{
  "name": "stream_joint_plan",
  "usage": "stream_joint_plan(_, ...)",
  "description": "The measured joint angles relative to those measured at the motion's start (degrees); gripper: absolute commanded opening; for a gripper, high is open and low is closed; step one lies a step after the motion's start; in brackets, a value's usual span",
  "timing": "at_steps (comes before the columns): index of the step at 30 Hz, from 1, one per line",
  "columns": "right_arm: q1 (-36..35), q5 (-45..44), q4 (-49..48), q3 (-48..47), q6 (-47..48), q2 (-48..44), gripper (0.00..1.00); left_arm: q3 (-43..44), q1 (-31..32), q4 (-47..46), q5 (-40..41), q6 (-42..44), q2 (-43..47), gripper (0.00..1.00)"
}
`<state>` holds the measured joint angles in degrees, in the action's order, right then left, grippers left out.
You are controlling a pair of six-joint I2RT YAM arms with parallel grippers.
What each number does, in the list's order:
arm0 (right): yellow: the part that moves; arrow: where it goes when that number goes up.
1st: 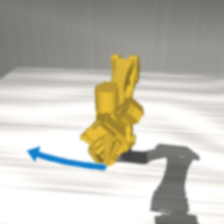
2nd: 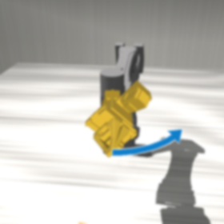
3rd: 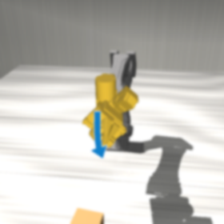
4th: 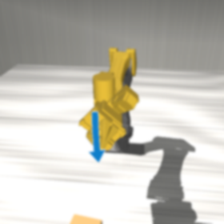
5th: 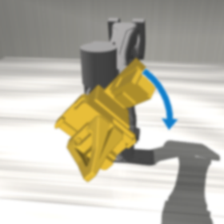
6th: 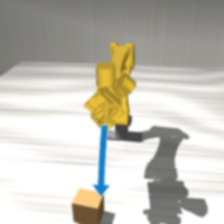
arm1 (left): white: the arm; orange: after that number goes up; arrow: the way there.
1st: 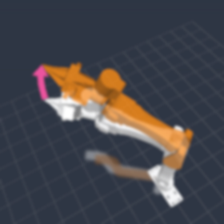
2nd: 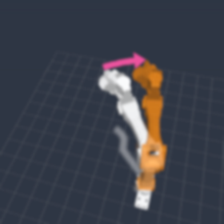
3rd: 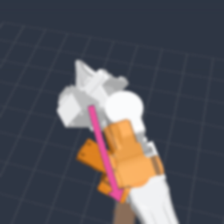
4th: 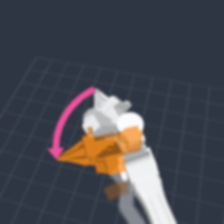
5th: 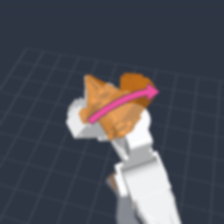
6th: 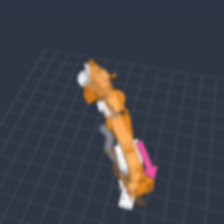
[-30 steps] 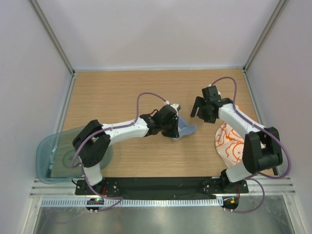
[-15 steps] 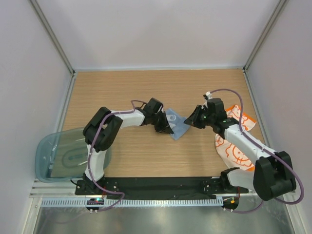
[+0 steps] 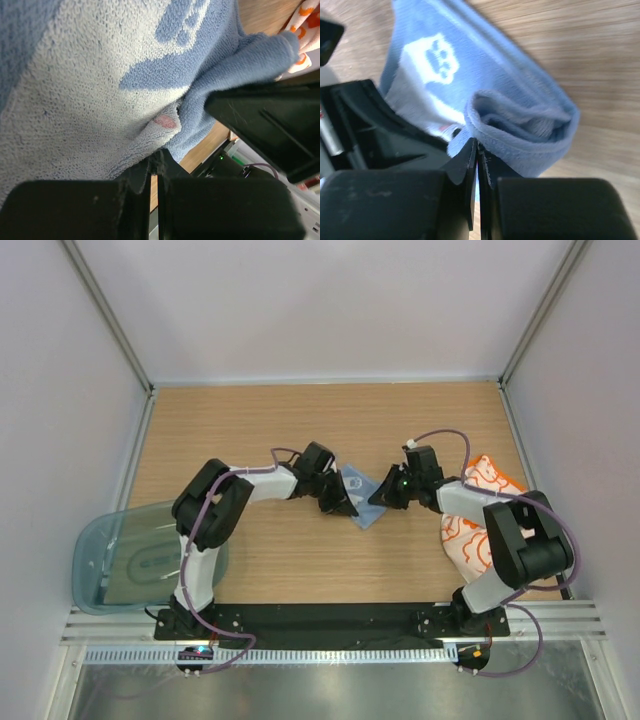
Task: Roll the towels
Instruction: Roll the towel
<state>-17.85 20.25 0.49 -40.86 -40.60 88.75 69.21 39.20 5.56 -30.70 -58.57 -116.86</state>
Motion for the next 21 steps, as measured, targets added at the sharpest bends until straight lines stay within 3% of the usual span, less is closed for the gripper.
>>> stream_joint_plan(6,0.85,0.15,-1.75,-0.13,-0.09,3.17,0.09,-1.53,-0.02,-2.05,-0.44,0.11,0.20,0.04)
stream_joint_plan(9,0.76,0.66,-1.92,-0.37,-0.04,3.89,0.09,-3.04,-0.07,-2.23,0.50,1.25,1.62,0.23)
stream_joint_plan(10,0.76,0.79,-2.08,-0.52,-0.04,4.26,0.09,-3.56,0.04,-1.55,1.57,2.32,2.56,0.36)
stream_joint_plan(11,0.76,0.81,-2.21,-0.68,-0.04,4.52,0.09,-3.98,0.33,-0.37,3.23,3.93,3.65,0.41)
stream_joint_plan(13,0.79,0.98,-2.43,-0.94,0.00,5.05,0.08,-4.11,1.55,3.21,8.17,7.08,6.47,0.50)
stream_joint_plan(21,0.76,1.25,-2.10,-1.36,0.76,5.18,0.08,-2.27,14.71,13.40,37.09,20.87,15.45,0.51)
